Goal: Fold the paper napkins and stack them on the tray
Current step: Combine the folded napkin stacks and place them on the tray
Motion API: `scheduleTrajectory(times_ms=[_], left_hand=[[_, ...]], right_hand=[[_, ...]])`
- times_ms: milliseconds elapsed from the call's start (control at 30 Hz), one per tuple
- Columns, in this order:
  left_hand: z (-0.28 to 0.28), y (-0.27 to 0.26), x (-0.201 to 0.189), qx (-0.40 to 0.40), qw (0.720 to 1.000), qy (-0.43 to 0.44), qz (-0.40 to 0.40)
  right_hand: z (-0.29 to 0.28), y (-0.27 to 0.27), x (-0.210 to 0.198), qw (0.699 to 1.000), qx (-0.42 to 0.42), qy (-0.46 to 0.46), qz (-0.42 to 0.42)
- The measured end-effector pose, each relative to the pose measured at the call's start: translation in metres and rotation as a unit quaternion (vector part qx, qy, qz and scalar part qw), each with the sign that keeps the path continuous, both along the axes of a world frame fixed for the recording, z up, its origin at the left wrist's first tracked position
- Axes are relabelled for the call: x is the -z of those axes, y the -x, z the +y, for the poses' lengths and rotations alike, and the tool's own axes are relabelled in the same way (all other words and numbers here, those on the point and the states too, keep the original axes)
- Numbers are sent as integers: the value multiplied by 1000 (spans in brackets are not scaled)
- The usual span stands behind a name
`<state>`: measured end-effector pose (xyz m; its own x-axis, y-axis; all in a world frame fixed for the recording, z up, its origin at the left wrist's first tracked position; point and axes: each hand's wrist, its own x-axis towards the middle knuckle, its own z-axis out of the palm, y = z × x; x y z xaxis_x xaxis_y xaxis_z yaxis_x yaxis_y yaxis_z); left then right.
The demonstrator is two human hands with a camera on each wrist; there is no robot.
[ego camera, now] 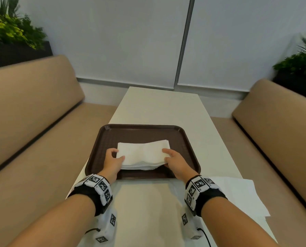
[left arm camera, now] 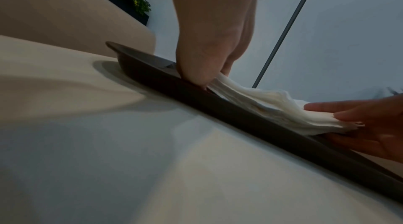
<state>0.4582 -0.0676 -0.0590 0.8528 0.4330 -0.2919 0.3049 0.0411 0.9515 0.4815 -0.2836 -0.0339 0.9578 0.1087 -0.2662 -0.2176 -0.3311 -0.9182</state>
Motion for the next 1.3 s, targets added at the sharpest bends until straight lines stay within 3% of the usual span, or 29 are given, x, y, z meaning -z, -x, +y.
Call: scheduleTrajectory(times_ms=[167,600,800,867,933,1000,1067,1133,1200,1300], left_hand=[[-4,0,1,43,995,-89,-18],[11,34,1,60,996,-69,4],[18,33,-5,74,993,-91,-21],[17,33,-5,70,988,-141,2],[12,34,-8,74,952,-296,40],[2,33,-13,118,889,-442,24],[-13,29,-15,193,827,-527,9],[-25,24,-12,242,786,-567,52],[-28,21,-5,263,785,-549,117],[-25,18,3,288,807,-486,170]], right_hand=[[3,5,5,998,-20,65,0],[8,31,4,996,-2,17,83],[11,29,-2,996,-19,79,38],[14,27,-3,985,-46,168,11],[19,27,-4,949,-57,308,-46],[30,27,-8,916,-70,374,-126],[45,26,-10,893,-130,392,-179],[58,23,-4,870,-192,420,-173],[63,19,6,856,-218,449,-131],[59,17,17,858,-216,460,-76]])
